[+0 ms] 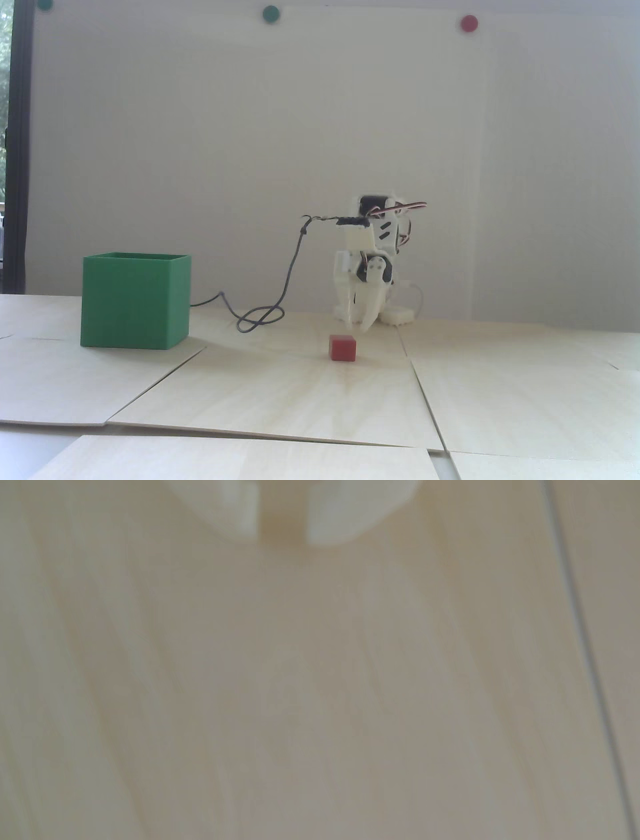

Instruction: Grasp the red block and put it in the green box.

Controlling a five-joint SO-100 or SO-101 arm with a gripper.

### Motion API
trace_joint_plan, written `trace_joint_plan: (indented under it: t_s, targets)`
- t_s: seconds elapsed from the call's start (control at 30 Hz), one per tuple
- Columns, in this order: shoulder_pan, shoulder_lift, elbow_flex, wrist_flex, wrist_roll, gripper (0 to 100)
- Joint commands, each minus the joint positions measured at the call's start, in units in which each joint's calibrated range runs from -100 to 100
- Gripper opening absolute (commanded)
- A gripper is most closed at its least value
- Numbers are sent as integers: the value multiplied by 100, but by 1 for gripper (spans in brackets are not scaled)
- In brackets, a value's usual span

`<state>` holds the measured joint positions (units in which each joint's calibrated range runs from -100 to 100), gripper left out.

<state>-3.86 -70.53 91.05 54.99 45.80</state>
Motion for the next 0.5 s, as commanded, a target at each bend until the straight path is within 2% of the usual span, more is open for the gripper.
trace_joint_plan:
  t_s: [0.0, 0.2, 0.47]
  targets:
    - [4, 2114, -2379, -457, -36, 12]
    - [149, 4009, -4588, -474, -36, 12]
    - [149, 5517, -6168, -465, -25, 12]
